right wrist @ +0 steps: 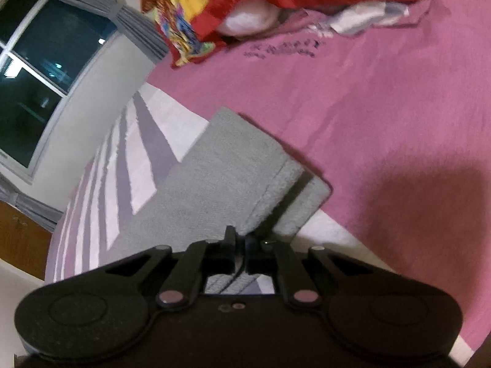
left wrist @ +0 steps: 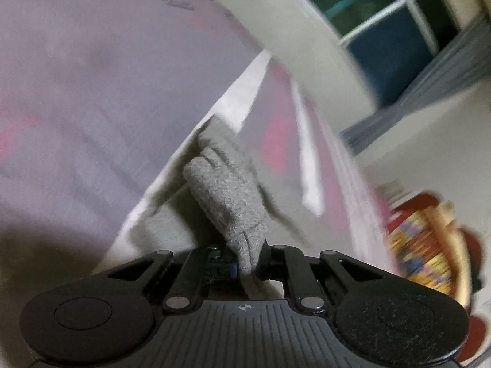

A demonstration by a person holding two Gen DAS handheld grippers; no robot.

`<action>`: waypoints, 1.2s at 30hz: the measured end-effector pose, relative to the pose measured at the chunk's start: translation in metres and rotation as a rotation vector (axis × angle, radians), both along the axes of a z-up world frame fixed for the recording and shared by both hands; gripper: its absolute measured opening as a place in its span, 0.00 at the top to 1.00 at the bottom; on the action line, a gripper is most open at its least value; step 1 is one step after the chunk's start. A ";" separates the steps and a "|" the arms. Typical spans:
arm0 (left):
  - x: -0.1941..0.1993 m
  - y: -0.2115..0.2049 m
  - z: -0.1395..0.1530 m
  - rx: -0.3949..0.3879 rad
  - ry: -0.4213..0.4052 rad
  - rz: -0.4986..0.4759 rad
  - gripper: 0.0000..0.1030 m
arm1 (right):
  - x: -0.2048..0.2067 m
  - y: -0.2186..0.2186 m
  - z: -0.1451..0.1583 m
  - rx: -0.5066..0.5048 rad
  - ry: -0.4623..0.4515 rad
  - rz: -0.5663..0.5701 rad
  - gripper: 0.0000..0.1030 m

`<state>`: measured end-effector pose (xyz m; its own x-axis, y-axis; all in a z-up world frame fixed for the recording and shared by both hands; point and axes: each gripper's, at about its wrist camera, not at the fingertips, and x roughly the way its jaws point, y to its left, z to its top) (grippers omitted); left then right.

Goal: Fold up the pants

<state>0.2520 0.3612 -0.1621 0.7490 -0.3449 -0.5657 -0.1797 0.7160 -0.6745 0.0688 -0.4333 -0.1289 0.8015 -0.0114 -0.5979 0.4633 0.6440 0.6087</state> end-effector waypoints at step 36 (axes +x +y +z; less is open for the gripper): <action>-0.013 -0.110 0.064 0.419 -0.120 -0.090 0.75 | 0.026 0.089 0.050 -0.314 -0.065 0.218 0.75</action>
<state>0.2393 0.2514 -0.0983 0.7953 -0.1709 -0.5817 -0.0429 0.9412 -0.3352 0.0943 -0.3448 -0.0791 0.8415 -0.0105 -0.5401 0.2615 0.8828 0.3903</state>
